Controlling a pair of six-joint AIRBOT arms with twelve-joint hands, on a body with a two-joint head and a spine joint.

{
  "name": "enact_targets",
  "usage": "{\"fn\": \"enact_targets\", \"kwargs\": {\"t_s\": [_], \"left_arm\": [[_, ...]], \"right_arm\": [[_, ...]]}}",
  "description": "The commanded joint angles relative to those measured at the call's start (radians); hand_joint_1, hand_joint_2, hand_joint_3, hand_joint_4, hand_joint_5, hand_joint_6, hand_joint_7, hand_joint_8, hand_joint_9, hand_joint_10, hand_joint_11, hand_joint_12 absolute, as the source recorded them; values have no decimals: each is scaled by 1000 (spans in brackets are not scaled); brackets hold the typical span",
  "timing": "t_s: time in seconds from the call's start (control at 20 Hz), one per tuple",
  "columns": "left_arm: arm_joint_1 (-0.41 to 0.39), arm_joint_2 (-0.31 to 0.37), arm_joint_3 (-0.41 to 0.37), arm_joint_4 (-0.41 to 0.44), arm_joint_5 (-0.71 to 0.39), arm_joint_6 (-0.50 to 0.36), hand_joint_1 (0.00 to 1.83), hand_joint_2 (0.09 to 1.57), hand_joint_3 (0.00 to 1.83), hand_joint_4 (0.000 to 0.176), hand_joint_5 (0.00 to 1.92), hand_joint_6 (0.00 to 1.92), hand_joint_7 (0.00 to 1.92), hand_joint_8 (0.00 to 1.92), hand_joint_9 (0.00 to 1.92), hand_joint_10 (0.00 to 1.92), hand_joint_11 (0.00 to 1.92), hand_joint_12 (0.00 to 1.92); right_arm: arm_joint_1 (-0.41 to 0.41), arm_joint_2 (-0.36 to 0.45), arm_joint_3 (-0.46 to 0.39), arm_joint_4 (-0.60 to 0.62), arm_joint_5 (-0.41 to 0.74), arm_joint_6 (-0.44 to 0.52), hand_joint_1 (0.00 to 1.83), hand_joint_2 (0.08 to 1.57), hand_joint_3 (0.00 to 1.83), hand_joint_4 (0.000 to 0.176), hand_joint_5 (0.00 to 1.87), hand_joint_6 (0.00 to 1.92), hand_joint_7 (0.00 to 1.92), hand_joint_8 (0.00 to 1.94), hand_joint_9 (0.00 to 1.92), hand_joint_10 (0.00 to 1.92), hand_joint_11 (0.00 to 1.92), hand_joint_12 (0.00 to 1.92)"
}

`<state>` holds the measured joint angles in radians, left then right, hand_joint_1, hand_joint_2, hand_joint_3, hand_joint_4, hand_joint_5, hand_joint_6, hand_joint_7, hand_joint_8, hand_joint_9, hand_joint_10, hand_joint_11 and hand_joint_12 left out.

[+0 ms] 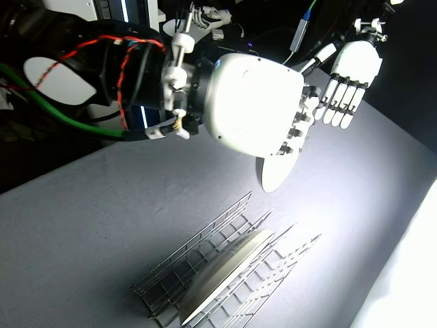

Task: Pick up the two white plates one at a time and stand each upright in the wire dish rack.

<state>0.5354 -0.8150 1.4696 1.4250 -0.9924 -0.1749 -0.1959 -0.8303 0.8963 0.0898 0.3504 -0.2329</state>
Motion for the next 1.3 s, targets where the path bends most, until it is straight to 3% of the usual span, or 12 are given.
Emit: {"fn": "enact_targets", "kwargs": {"t_s": [0.0,0.15,0.6,0.85,1.25], "left_arm": [[-15,4,-1,-73,-32,-3,0,1083,3,0,0,0,0,0,0,0,0,0],[-23,3,-5,-64,-27,-4,0,1083,3,0,0,0,0,0,0,0,0,0],[-31,-3,-8,-35,-38,-10,0,1082,2,0,0,0,0,0,0,0,0,0],[-46,-5,-10,-35,-39,-14,0,1079,0,0,0,0,0,0,0,0,0,0],[-47,-9,-7,-35,-39,-19,0,1079,0,0,0,0,0,0,0,0,0,0]], "right_arm": [[24,12,-1,20,139,21,1486,1107,0,0,912,1067,873,920,935,1001,928,1433],[19,28,4,21,129,20,1489,1104,0,0,910,1056,860,981,963,969,912,1412],[-43,92,40,21,120,17,1488,1091,0,0,946,1003,926,848,977,934,936,1421],[-79,94,76,21,126,6,1486,1104,0,0,918,1066,890,896,943,973,923,1433],[-166,87,99,-22,159,-16,1488,1090,1,0,961,992,929,832,966,948,937,1415]]}}
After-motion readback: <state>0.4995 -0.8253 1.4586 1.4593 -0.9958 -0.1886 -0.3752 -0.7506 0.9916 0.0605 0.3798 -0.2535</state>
